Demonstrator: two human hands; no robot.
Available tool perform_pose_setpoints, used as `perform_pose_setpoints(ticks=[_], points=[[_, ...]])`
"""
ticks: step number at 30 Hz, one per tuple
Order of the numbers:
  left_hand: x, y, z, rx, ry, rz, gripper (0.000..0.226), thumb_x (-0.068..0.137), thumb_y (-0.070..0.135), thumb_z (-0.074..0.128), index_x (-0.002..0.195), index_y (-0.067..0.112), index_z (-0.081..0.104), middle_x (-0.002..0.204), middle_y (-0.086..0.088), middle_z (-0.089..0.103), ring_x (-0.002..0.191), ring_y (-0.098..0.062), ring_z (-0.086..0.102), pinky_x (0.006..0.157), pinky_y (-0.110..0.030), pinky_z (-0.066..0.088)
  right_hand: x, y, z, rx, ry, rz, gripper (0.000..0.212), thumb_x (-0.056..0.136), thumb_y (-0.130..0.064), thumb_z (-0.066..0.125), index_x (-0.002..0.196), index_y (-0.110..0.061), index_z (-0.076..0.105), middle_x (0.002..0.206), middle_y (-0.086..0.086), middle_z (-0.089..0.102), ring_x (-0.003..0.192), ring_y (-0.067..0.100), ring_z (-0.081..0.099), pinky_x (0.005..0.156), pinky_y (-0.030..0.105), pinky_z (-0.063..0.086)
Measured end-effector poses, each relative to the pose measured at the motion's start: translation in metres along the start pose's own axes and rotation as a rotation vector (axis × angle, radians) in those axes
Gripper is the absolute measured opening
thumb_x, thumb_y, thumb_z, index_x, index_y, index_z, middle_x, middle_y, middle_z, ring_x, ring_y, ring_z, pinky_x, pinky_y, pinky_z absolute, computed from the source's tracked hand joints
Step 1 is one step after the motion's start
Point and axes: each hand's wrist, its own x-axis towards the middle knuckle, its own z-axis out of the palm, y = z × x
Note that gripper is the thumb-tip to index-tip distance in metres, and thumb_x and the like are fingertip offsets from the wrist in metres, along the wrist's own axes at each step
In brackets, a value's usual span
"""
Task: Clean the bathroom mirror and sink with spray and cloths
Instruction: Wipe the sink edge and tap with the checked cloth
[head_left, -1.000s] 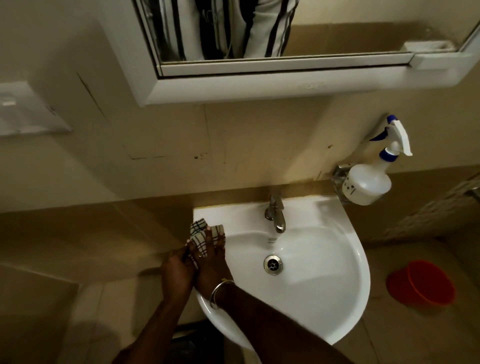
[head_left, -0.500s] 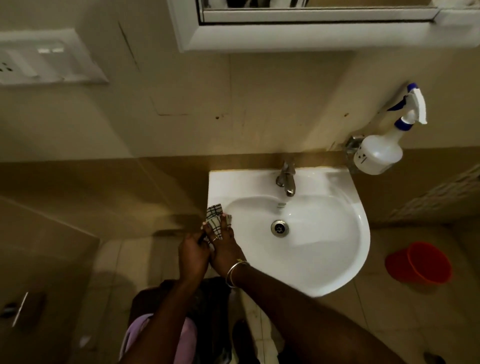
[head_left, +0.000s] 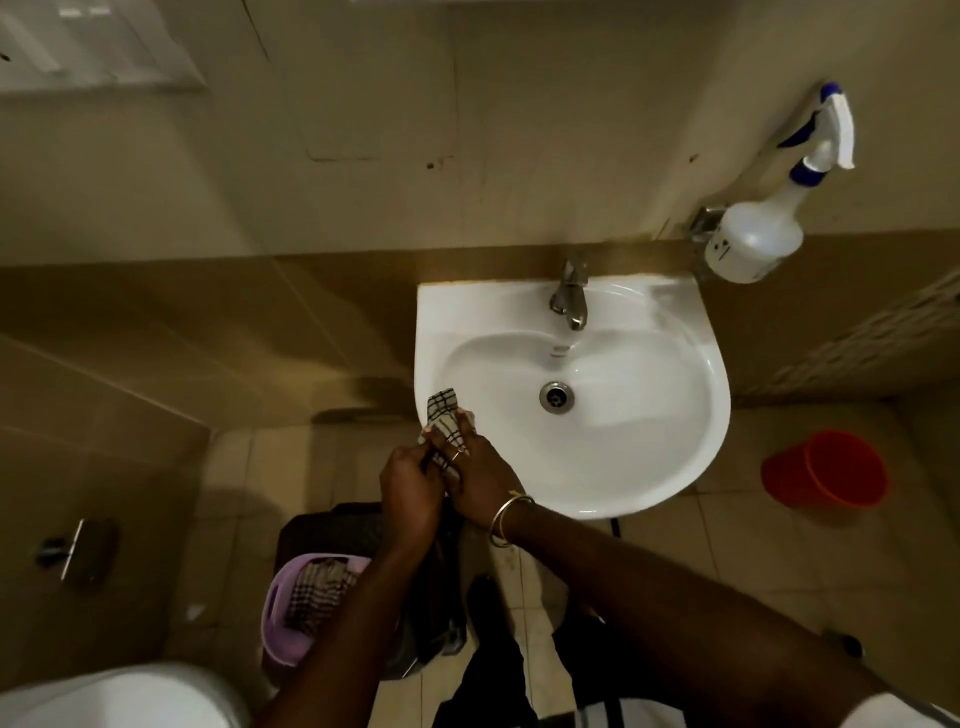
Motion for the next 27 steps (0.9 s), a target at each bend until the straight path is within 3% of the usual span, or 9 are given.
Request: perform_pose_setpoints(ticks=[10,15,22,25,27], points=[[-0.039,0.01,0.009,-0.039,-0.009,-0.012,0.02,0.095,0.004,0.061,0.108,0.009,0.076,0.095,-0.006,0.065,0.087,-0.02,0.064,0.075,-0.027,0.049,-0.046,0.011,-0.017,-0.052,0.013,-0.049,0.071,0.094,-0.024,0.058,0.156,-0.044,0.031,0.17,0.012,0.014,0.137,0.037,0.047,0.109,0.044,0.047],[-0.052,0.011,0.017,0.043,-0.038,0.018,0.014,0.093,0.007,0.065,0.099,0.01,0.077,0.091,-0.006,0.069,0.082,-0.02,0.067,0.071,-0.031,0.053,-0.063,0.032,-0.015,-0.109,0.036,-0.118,0.085,0.089,-0.023,0.059,0.155,-0.056,0.017,0.17,0.011,0.016,0.128,0.035,0.054,0.102,0.044,0.052],[-0.066,0.023,0.018,0.097,-0.097,0.181,0.016,0.085,0.002,0.071,0.095,0.014,0.068,0.097,0.003,0.059,0.083,-0.01,0.055,0.065,-0.007,0.036,-0.09,0.06,-0.024,-0.233,0.01,-0.139,0.08,0.084,-0.02,0.05,0.158,-0.042,0.029,0.168,0.016,0.021,0.12,0.037,0.057,0.094,0.046,0.052],[-0.06,0.022,0.029,0.186,-0.15,0.269,0.03,0.077,0.001,0.076,0.1,0.014,0.063,0.109,-0.002,0.059,0.095,-0.016,0.059,0.073,-0.019,0.046,-0.096,0.07,-0.03,-0.257,0.0,-0.143,0.083,0.084,-0.022,0.054,0.159,-0.043,0.026,0.168,0.015,0.022,0.124,0.035,0.055,0.096,0.044,0.05],[-0.055,0.023,0.037,0.225,-0.216,0.367,0.045,0.079,-0.001,0.072,0.12,0.014,0.061,0.126,-0.003,0.058,0.114,-0.02,0.057,0.09,-0.031,0.055,-0.102,0.071,-0.037,-0.273,-0.008,-0.147,0.079,0.086,-0.026,0.047,0.16,-0.039,0.024,0.168,0.014,0.023,0.128,0.036,0.053,0.098,0.044,0.048]])
